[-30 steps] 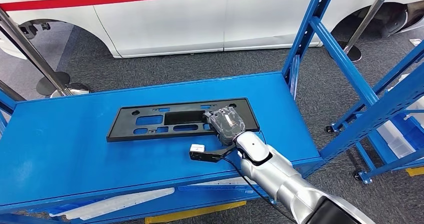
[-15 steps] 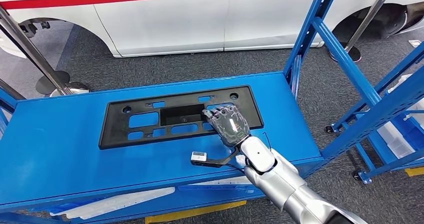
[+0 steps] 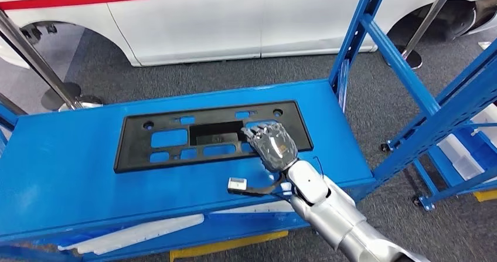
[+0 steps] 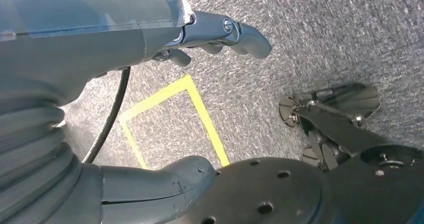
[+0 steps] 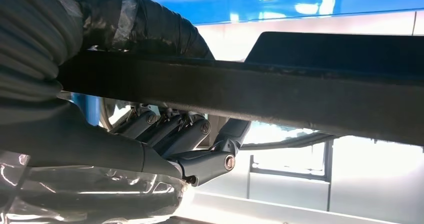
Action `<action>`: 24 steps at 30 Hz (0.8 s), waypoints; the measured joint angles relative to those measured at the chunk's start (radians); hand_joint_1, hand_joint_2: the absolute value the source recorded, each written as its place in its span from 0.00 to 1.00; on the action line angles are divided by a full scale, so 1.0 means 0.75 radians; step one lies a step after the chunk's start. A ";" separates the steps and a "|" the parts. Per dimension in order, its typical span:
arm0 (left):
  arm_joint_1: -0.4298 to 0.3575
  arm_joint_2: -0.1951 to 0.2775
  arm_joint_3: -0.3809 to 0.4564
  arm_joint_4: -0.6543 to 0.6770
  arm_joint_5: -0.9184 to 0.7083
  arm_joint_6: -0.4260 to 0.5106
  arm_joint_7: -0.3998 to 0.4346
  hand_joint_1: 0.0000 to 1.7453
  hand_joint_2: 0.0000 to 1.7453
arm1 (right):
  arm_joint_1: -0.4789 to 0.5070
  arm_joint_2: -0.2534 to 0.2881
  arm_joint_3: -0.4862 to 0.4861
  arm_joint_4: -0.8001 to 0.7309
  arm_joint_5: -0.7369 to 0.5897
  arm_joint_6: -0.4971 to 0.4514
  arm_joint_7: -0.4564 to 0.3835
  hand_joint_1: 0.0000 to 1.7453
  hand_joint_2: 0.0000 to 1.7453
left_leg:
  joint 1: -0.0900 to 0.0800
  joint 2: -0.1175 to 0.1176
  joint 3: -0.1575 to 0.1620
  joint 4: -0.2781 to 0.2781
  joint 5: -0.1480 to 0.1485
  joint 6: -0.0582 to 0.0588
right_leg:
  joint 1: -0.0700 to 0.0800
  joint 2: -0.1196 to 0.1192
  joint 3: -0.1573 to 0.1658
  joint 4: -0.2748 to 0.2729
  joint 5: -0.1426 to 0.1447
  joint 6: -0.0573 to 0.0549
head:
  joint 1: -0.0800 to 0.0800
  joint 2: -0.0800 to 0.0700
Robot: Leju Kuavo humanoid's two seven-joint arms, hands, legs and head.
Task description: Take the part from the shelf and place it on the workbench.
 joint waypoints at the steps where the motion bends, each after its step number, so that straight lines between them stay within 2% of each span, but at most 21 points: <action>1: 0.000 0.000 0.000 0.000 0.000 0.000 0.000 0.00 1.00 | 0.002 -0.001 -0.001 -0.006 -0.007 0.002 -0.002 1.00 1.00 | 0.001 0.000 -0.002 0.001 0.001 -0.007 | -0.001 0.001 -0.003 -0.005 0.003 -0.008 | 0.000 0.000; 3: 0.000 0.000 0.000 0.000 0.000 0.000 0.000 0.00 1.00 | 0.002 -0.002 -0.001 -0.017 -0.015 0.004 -0.005 1.00 1.00 | 0.006 -0.004 -0.016 0.030 -0.033 -0.020 | -0.004 0.001 -0.007 -0.017 0.015 -0.029 | 0.000 0.000; 4: 0.000 0.000 0.000 0.000 0.000 0.000 0.000 0.00 1.00 | 0.002 -0.002 -0.001 -0.022 -0.019 0.005 -0.006 1.00 1.00 | 0.009 -0.007 -0.034 0.078 -0.074 -0.027 | -0.006 0.000 -0.012 -0.023 0.023 -0.040 | 0.000 0.000; 6: 0.000 0.000 0.000 0.000 -0.001 0.000 0.000 0.00 1.00 | 0.004 -0.002 -0.002 -0.032 -0.035 0.010 -0.011 1.00 1.00 | 0.014 -0.011 -0.096 0.242 -0.178 -0.038 | -0.005 -0.001 -0.028 -0.023 0.037 -0.052 | -0.001 0.000; 7: 0.000 0.000 0.000 0.000 -0.002 0.000 0.000 0.00 1.00 | 0.007 -0.002 -0.002 -0.036 -0.044 0.013 -0.014 1.00 1.00 | 0.016 -0.011 -0.124 0.322 -0.213 -0.043 | -0.004 -0.001 -0.039 -0.021 0.043 -0.053 | -0.001 0.000; 8: 0.000 0.000 0.000 0.000 -0.002 0.000 0.000 0.00 1.00 | 0.010 -0.002 -0.002 -0.040 -0.053 0.016 -0.018 1.00 1.00 | 0.017 -0.011 -0.136 0.366 -0.224 -0.046 | -0.004 0.000 -0.051 -0.018 0.050 -0.052 | -0.001 0.000; 9: 0.000 0.000 0.000 0.000 -0.002 0.000 0.000 0.00 1.00 | 0.014 -0.003 -0.002 -0.044 -0.059 0.018 -0.020 1.00 1.00 | 0.019 -0.011 -0.124 0.359 -0.206 -0.047 | -0.004 0.000 -0.062 -0.014 0.056 -0.050 | -0.001 0.000; 10: 0.000 0.000 0.000 0.000 -0.003 0.000 0.000 0.00 1.00 | 0.016 -0.003 -0.002 -0.049 -0.064 0.019 -0.022 1.00 1.00 | 0.021 -0.011 -0.086 0.300 -0.167 -0.048 | -0.005 0.002 -0.074 -0.009 0.063 -0.047 | -0.001 0.000; 11: -0.001 0.001 0.000 0.000 -0.003 0.000 0.000 0.00 1.00 | 0.018 -0.003 -0.003 -0.056 -0.072 0.022 -0.025 1.00 1.00 | 0.023 -0.013 -0.031 0.206 -0.124 -0.048 | -0.006 0.003 -0.085 -0.003 0.069 -0.042 | -0.001 0.000; 12: -0.002 0.001 0.000 -0.001 -0.003 0.001 0.000 0.00 1.00 | 0.019 -0.003 -0.004 -0.064 -0.082 0.025 -0.030 1.00 1.00 | 0.022 -0.016 0.023 0.111 -0.096 -0.048 | -0.006 0.005 -0.095 0.002 0.076 -0.034 | -0.001 0.000; 13: -0.003 0.002 0.000 -0.001 -0.004 0.001 0.000 0.00 1.00 | 0.021 -0.004 -0.005 -0.074 -0.098 0.031 -0.036 1.00 1.00 | 0.020 -0.021 0.059 0.043 -0.076 -0.043 | -0.006 0.007 -0.101 0.004 0.084 -0.025 | -0.001 0.000; 14: -0.003 0.002 0.000 -0.001 -0.004 0.001 0.000 0.00 1.00 | 0.024 -0.005 -0.006 -0.085 -0.116 0.037 -0.044 1.00 1.00 | 0.017 -0.027 0.075 0.005 -0.071 -0.039 | -0.006 0.007 -0.105 0.003 0.093 -0.016 | 0.000 0.000; 17: -0.003 0.004 0.000 -0.001 -0.006 0.001 0.000 0.00 1.00 | 0.037 -0.009 -0.008 -0.119 -0.161 0.051 -0.067 1.00 1.00 | 0.011 -0.027 0.056 -0.007 -0.044 -0.016 | -0.007 0.009 -0.111 -0.007 0.121 0.009 | 0.000 0.000; 18: -0.004 0.005 0.000 -0.001 -0.007 0.001 0.000 0.00 1.00 | 0.042 -0.010 -0.008 -0.130 -0.171 0.054 -0.072 1.00 1.00 | 0.013 -0.023 0.047 -0.010 -0.030 -0.006 | -0.008 0.009 -0.117 -0.001 0.106 0.015 | 0.000 0.000; 19: -0.006 0.005 0.000 -0.002 -0.008 0.001 -0.001 0.00 1.00 | 0.048 -0.012 -0.008 -0.141 -0.178 0.055 -0.077 1.00 1.00 | 0.014 -0.018 0.034 -0.015 -0.013 0.006 | -0.008 0.009 -0.128 0.029 0.063 0.020 | 0.000 0.000; 20: -0.007 0.006 0.000 -0.002 -0.010 0.001 -0.001 0.00 1.00 | 0.053 -0.014 -0.008 -0.150 -0.183 0.057 -0.081 1.00 1.00 | 0.014 -0.014 0.018 -0.017 0.003 0.015 | -0.009 0.008 -0.144 0.083 -0.001 0.022 | 0.001 0.000; 22: -0.007 0.008 0.000 -0.004 -0.012 0.002 -0.002 0.00 1.00 | 0.065 -0.016 -0.008 -0.169 -0.191 0.059 -0.084 1.00 1.00 | 0.007 -0.009 -0.021 -0.015 0.032 0.028 | -0.008 0.007 -0.177 0.242 -0.127 0.027 | 0.001 0.000; 23: -0.006 0.009 0.000 -0.004 -0.012 0.002 -0.002 0.00 1.00 | 0.072 -0.017 -0.008 -0.176 -0.193 0.059 -0.084 1.00 1.00 | 0.003 -0.007 -0.042 -0.013 0.046 0.030 | -0.008 0.007 -0.183 0.310 -0.149 0.028 | 0.001 0.000; 24: -0.006 0.009 0.000 -0.005 -0.013 0.002 -0.002 0.00 1.00 | 0.077 -0.019 -0.008 -0.182 -0.195 0.060 -0.085 1.00 1.00 | -0.001 -0.006 -0.062 -0.010 0.059 0.031 | -0.007 0.007 -0.174 0.344 -0.140 0.025 | 0.001 0.000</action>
